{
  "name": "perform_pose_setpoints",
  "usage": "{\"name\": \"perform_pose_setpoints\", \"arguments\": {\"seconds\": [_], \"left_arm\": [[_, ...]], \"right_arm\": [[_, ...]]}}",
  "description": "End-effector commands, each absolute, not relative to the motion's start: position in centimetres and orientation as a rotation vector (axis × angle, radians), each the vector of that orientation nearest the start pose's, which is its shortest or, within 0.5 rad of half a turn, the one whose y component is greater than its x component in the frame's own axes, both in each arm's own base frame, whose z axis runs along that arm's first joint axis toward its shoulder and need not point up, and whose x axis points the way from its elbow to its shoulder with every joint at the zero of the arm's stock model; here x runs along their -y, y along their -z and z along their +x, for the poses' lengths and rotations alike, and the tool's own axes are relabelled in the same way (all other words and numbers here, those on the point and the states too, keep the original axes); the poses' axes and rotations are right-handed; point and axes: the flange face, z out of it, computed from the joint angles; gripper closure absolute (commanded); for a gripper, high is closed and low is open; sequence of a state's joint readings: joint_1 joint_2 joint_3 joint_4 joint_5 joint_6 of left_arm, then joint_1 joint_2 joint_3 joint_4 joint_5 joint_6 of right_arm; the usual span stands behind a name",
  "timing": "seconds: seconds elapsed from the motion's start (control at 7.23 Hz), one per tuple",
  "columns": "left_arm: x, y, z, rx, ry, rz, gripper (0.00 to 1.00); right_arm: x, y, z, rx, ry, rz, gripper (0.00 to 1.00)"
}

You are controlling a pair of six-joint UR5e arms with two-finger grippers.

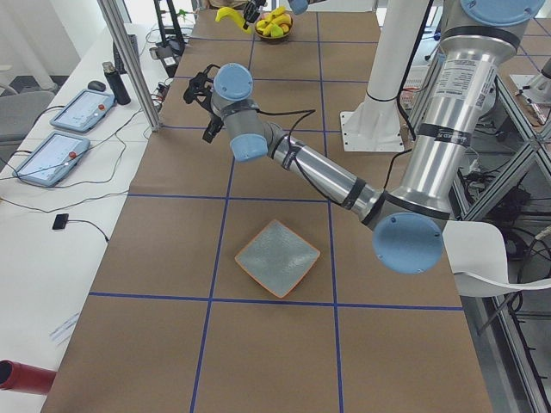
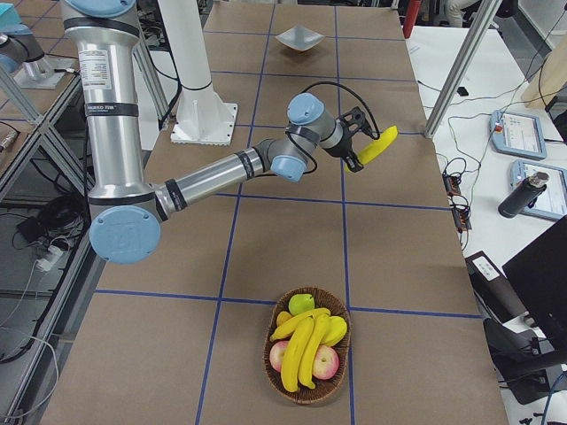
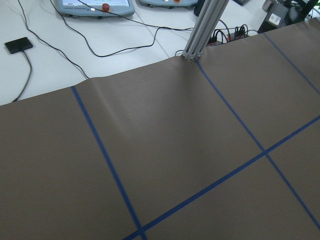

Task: Transfer all bananas from basket to plate

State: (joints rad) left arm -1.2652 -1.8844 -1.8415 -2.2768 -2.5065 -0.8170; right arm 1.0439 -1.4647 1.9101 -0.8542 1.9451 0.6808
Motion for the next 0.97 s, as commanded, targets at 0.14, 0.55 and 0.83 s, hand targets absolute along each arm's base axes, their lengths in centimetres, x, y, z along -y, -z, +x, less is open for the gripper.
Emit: {"name": "perform_pose_setpoints", "arguments": {"seconds": [0.14, 0.55, 0.83], "left_arm": [[52.5, -18.6, 19.6, -1.434, -0.112, 0.423, 0.00], [51.2, -12.9, 27.7, -1.489, 0.024, 0.434, 0.00], [50.0, -10.6, 30.4, -1.531, 0.025, 0.398, 0.00]], "right_arm": [[47.6, -30.8, -28.9, 0.999, 0.090, 0.784, 1.00], [44.9, -19.7, -40.1, 0.958, 0.045, 0.760, 1.00], [41.9, -15.4, -44.1, 0.982, -0.023, 0.760, 1.00]]}}
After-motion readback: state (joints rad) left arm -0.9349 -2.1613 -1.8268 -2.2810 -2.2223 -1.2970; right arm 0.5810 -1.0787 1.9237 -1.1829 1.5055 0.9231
